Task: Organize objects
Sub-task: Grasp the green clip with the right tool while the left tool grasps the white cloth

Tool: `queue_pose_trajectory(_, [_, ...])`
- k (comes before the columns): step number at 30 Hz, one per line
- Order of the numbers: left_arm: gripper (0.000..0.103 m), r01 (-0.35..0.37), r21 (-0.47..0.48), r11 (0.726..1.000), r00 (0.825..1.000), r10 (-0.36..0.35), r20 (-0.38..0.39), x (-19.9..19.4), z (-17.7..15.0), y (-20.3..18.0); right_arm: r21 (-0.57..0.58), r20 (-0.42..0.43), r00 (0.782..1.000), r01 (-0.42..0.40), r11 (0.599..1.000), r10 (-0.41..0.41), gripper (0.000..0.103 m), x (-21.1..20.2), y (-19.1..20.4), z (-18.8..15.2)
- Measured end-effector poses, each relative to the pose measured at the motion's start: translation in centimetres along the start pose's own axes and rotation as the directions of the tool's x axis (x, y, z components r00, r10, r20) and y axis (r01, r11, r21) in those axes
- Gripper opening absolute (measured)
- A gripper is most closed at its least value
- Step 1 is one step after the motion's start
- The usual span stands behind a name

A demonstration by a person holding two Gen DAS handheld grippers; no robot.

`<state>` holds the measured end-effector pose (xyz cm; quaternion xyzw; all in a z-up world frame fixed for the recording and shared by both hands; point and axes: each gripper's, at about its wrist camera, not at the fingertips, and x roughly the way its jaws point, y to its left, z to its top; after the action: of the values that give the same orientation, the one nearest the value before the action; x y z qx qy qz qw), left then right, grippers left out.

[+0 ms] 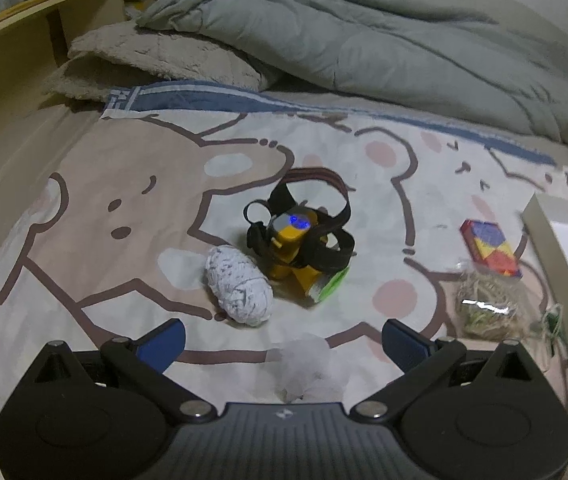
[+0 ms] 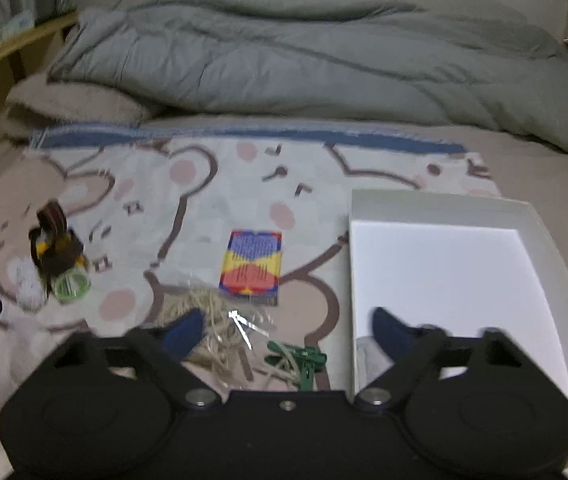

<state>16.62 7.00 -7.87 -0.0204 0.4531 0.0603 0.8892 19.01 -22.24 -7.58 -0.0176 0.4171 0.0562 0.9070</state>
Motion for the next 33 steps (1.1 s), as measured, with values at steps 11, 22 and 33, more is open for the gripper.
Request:
queue_pose_trajectory(11, [0.102,0.04,-0.012,0.999,0.993,-0.041,-0.111,2.2,0.0,-0.6,-0.142,-0.095,0.995,-0.016,0.99,0.002,0.041,3.9,-0.5,-0.5])
queue_pose_trajectory(22, [0.1,0.053,-0.006,0.999,0.983,-0.054,-0.174,4.2,-0.2,-0.5,-0.532,-0.159,0.986,-0.043,0.845,-0.051,0.039,5.8,1.9,-2.9])
queue_pose_trajectory(33, [0.095,0.068,0.028,0.997,0.968,-0.059,-0.242,6.3,-1.1,-1.1,-0.61,-0.176,0.982,-0.049,0.791,-0.074,0.037,8.4,2.9,-3.7])
